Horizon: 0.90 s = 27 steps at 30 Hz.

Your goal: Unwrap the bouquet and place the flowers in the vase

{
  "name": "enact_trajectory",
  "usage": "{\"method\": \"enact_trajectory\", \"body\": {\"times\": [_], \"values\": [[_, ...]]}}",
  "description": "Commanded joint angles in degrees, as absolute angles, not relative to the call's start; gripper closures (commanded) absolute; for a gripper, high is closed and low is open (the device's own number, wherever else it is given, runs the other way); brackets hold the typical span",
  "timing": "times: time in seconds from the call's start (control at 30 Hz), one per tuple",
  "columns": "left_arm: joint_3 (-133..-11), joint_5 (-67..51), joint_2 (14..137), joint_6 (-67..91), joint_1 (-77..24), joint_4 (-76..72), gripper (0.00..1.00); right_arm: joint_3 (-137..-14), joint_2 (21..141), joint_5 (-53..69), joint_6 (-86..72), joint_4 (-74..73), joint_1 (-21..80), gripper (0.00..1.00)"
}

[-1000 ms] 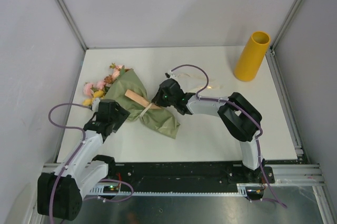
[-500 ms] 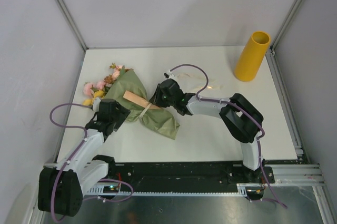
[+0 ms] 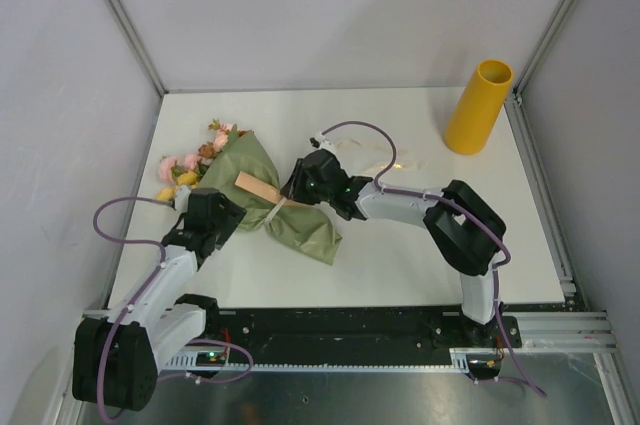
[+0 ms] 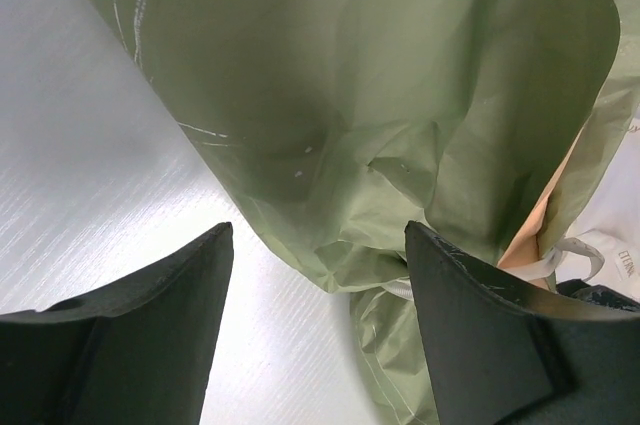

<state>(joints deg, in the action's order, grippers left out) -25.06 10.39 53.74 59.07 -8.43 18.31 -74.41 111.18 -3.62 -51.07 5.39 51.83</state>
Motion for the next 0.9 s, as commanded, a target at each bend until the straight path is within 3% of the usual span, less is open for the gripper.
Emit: {"method": "enact_trajectory", "body": {"times": [0.0, 0.47, 0.87], "values": [[-24.3, 12.4, 53.2, 59.2, -7.9, 16.6, 0.26, -76.1, 111.1, -4.6, -53.3, 5.0, 52.6, 0.66], [-24.0, 12.2, 54.5, 59.5, -7.6, 15.3, 0.26, -76.1, 113.8, -10.6, -56.8, 3.5, 54.3, 0.64], [-24.6, 12.8, 56.9, 58.7, -7.3, 13.8, 0.27, -76.2, 116.9, -6.2, -56.1, 10.4, 52.1, 0.65]]}}
